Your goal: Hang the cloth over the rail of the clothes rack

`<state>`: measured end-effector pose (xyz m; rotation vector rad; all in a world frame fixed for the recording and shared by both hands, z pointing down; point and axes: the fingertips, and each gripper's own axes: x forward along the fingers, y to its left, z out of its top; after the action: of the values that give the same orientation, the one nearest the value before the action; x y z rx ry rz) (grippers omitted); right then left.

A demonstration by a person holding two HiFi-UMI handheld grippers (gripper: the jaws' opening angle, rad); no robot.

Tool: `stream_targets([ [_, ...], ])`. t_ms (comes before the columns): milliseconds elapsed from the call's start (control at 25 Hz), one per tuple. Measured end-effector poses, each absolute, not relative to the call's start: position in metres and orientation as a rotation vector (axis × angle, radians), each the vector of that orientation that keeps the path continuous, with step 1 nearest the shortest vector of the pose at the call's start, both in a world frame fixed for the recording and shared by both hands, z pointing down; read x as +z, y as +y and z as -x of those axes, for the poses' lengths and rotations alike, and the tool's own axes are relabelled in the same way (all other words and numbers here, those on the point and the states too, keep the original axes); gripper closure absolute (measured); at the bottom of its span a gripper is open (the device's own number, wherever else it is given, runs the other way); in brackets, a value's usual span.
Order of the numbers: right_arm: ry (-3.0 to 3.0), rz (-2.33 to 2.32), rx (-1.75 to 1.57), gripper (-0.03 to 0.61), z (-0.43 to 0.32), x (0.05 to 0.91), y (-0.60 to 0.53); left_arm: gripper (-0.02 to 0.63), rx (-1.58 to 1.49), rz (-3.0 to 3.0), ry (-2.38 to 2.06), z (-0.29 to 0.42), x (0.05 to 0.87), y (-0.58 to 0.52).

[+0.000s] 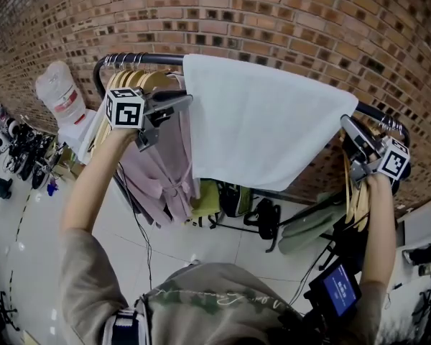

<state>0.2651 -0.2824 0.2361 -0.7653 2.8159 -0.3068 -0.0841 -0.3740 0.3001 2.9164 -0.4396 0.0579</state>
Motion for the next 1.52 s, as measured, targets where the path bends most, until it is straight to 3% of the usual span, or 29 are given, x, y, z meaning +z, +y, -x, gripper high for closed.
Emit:
stream_targets([
  [160,2.829,0.774,-0.327,0.561,-0.269,0.24,-0.281,0.529,0.053,-2.921,-0.478,0.084,0.302,-0.385],
  [240,2.835,0.777,-0.315,0.561,-0.268,0.239,-0.28,0.595,0.025,-2.923,-0.502,0.086,0.297,-0.388],
  [800,2.833,0.75,-0.215,0.561,-0.267,0.214,-0.272,0.595,-0.143,-3.007,-0.239,0.071,0.237,-0.338],
  [1520,2.745,0.721,-0.269,0.561,-0.28,0.162,-0.281,0.595,-0.226,-2.947,-0.365,0.103,0.205,-0.367],
])
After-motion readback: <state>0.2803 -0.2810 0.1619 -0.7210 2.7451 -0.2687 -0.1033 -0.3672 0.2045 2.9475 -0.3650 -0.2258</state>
